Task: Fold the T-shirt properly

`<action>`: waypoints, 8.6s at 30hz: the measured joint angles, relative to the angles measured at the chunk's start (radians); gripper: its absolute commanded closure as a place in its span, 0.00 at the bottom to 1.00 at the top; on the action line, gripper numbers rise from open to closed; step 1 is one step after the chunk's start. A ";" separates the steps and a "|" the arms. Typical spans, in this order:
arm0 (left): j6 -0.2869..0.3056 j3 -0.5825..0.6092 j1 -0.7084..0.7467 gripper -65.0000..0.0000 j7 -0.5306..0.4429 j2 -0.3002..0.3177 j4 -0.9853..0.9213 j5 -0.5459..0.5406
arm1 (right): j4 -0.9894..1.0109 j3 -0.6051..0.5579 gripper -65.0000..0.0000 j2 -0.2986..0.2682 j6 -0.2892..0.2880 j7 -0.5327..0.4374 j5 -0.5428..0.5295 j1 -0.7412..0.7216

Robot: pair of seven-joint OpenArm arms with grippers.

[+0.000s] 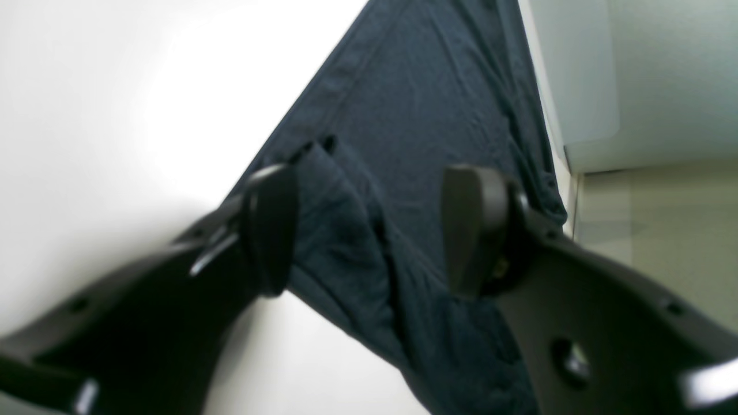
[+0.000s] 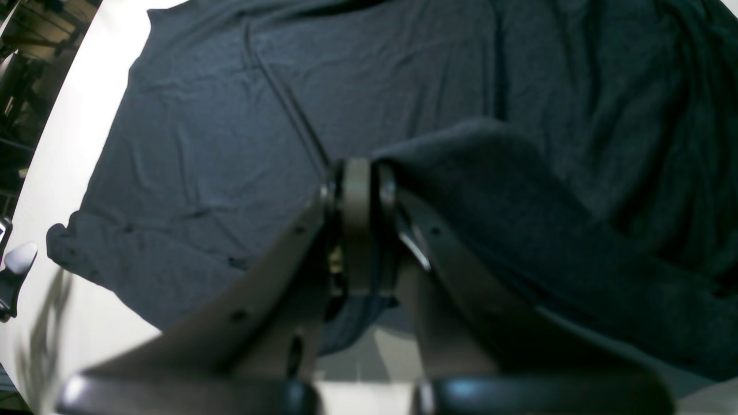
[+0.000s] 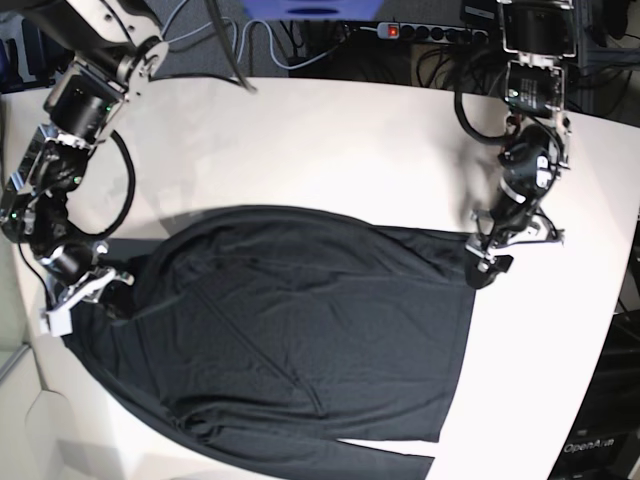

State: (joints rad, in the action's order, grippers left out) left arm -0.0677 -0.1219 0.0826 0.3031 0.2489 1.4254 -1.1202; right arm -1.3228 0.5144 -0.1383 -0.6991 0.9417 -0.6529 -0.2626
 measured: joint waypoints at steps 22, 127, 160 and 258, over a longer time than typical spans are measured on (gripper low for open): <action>-0.001 -0.066 0.048 0.42 -0.026 -0.056 -0.003 -0.002 | 0.000 -0.001 1.00 0.000 0.000 0.000 0.000 0.011; -0.064 -0.038 -0.156 0.96 0.010 -0.057 -0.122 -0.002 | 0.001 -0.058 1.00 -0.001 0.000 0.001 0.006 -0.015; -0.105 -0.041 -0.296 0.96 0.020 -0.027 -0.200 -0.003 | 0.148 -0.156 1.00 -0.170 0.000 -0.052 -0.002 -0.070; 0.130 -0.015 -0.468 0.91 0.071 -0.063 -0.502 0.117 | 0.364 -0.186 0.99 -0.257 0.000 -0.208 0.157 -0.077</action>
State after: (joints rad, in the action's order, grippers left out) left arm 0.0620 -0.1368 -0.3855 0.3744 0.1856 0.9234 -1.0027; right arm -0.9585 0.3286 -0.3958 -0.6991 0.7338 -0.4957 -0.3397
